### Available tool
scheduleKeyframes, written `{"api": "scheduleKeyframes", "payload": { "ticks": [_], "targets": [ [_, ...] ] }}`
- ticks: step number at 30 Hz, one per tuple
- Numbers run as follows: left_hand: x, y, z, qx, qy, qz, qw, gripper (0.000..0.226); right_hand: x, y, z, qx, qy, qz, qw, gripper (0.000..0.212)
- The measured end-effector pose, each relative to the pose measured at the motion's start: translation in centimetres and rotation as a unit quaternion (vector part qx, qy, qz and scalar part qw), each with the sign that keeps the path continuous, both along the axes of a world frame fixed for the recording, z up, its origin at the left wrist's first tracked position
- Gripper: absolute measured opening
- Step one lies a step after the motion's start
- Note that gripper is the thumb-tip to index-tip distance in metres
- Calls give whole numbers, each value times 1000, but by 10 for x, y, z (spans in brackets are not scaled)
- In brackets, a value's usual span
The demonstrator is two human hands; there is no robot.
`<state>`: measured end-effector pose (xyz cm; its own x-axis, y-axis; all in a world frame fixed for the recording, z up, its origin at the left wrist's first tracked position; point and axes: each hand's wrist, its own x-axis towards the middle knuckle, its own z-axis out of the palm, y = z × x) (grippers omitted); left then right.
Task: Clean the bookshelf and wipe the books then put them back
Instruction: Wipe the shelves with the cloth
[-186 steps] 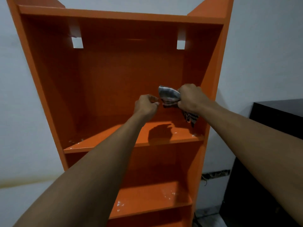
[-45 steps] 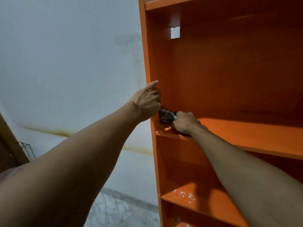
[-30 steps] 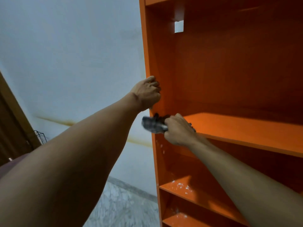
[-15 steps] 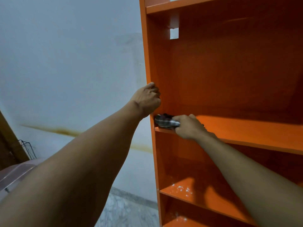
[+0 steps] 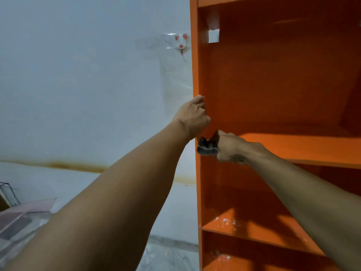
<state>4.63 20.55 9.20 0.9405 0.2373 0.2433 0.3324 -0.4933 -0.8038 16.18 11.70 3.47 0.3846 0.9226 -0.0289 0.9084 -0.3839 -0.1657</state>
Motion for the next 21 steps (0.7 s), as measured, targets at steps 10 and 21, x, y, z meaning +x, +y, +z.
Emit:
{"api": "scheduleKeyframes", "payload": {
  "ticks": [10,21],
  "targets": [
    [-9,-12,-7,-27,-2,6,1000,32,-46,-65,-52,101,71,49,991,25],
    [-9,-13,-25,-80,-27,2,996,31,-31,-33,-54,116,-182,7,976,60]
  ]
}}
